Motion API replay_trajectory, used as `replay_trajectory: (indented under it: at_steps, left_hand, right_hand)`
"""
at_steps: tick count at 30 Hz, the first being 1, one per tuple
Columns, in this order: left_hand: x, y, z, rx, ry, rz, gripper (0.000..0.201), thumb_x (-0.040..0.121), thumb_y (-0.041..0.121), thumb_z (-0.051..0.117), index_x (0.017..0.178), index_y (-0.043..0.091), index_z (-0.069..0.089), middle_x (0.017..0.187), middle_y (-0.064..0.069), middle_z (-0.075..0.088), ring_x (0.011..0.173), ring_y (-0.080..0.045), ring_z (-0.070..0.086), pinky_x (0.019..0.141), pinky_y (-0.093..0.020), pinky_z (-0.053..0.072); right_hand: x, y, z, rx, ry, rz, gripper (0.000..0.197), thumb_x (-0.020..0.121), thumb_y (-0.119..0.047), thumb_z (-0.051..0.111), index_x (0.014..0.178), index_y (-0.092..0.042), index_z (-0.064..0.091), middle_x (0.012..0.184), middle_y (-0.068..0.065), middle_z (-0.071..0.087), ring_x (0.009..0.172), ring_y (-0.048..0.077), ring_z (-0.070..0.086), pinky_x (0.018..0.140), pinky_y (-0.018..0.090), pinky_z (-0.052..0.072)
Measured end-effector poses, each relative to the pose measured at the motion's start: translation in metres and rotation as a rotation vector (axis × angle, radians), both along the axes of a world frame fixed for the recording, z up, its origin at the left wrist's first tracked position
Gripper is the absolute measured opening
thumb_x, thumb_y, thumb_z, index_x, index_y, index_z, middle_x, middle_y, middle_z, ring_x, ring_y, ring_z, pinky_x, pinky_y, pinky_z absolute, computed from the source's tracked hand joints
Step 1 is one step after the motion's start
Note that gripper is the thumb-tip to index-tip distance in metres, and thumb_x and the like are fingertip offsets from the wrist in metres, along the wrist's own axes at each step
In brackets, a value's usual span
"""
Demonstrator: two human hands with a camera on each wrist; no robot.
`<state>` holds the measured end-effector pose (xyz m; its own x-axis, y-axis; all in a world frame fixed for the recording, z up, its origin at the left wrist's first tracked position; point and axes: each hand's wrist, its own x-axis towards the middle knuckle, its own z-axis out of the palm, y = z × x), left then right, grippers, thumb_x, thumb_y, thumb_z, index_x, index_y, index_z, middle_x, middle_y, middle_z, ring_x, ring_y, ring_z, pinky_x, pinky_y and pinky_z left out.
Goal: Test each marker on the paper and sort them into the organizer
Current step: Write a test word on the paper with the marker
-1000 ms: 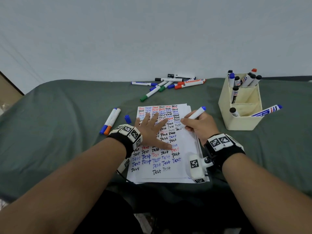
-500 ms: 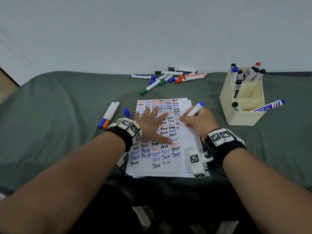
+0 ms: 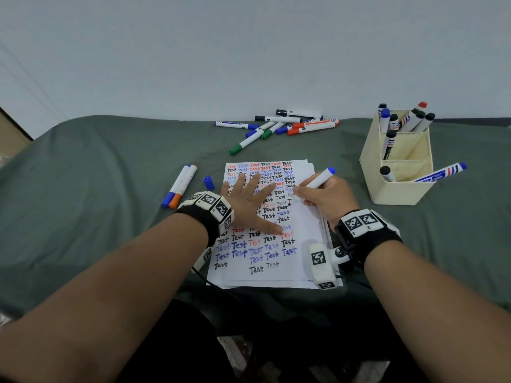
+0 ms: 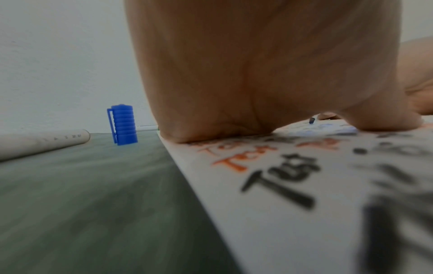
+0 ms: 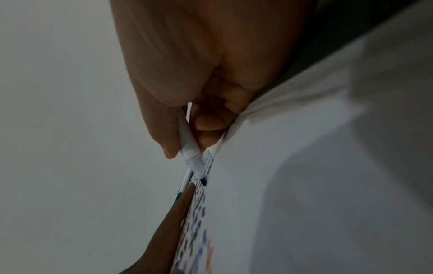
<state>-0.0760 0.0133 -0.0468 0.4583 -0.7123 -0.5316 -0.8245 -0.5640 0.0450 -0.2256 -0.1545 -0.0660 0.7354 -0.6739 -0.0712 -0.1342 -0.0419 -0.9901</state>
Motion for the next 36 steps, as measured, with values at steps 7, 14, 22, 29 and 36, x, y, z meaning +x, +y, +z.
replay_trajectory:
  at_steps: [7, 14, 22, 29, 36]
  left_hand:
    - [0.0006, -0.0003, -0.0013, -0.004, -0.006, 0.004, 0.132, 0.039, 0.112, 0.032, 0.143, 0.057, -0.029, 0.157, 0.011, -0.040, 0.146, -0.026, -0.036, 0.115, -0.062, -0.017]
    - [0.0008, 0.0004, -0.0010, -0.003, 0.002, 0.001, 0.131, 0.041, 0.111, 0.033, 0.143, 0.057, -0.028, 0.157, 0.012, -0.040, 0.146, -0.026, -0.036, 0.116, -0.063, -0.017]
    - [-0.0007, 0.0013, 0.0013, 0.003, -0.003, -0.012, 0.130, 0.044, 0.110, 0.032, 0.144, 0.055, -0.029, 0.157, 0.010, -0.041, 0.146, -0.028, -0.036, 0.116, -0.063, -0.017]
    - [-0.0003, 0.0012, 0.0026, 0.005, 0.005, -0.011, 0.132, 0.039, 0.112, 0.029, 0.143, 0.056, -0.029, 0.156, 0.011, -0.042, 0.146, -0.027, -0.036, 0.114, -0.063, -0.017]
    - [-0.0002, 0.0007, 0.0017, 0.003, 0.008, -0.007, 0.133, 0.038, 0.112, 0.030, 0.143, 0.056, -0.029, 0.157, 0.011, -0.041, 0.146, -0.027, -0.036, 0.114, -0.063, -0.017]
  right_hand:
    - [0.0010, 0.0009, 0.0018, -0.062, 0.014, -0.027, 0.018, 0.075, -0.016, 0.087, 0.069, -0.021, 0.070, 0.069, 0.002, 0.070, 0.062, 0.014, 0.063, 0.072, 0.041, 0.058]
    - [-0.0007, 0.0013, 0.0017, -0.059, 0.030, -0.033, 0.018, 0.075, -0.017, 0.086, 0.076, -0.017, 0.068, 0.069, 0.001, 0.069, 0.061, 0.013, 0.063, 0.071, 0.040, 0.058]
    - [-0.0012, 0.0015, 0.0013, -0.088, 0.027, -0.057, 0.017, 0.075, -0.018, 0.085, 0.072, -0.020, 0.068, 0.066, -0.001, 0.069, 0.061, 0.014, 0.063, 0.068, 0.038, 0.057]
    - [-0.0024, 0.0025, 0.0037, -0.108, 0.054, -0.033, 0.018, 0.074, -0.016, 0.084, 0.071, -0.019, 0.067, 0.064, -0.002, 0.068, 0.059, 0.012, 0.061, 0.065, 0.036, 0.054]
    - [-0.0033, 0.0024, 0.0037, -0.108, 0.032, -0.076, 0.017, 0.079, -0.015, 0.082, 0.075, -0.020, 0.067, 0.064, -0.005, 0.069, 0.059, 0.008, 0.062, 0.068, 0.035, 0.057]
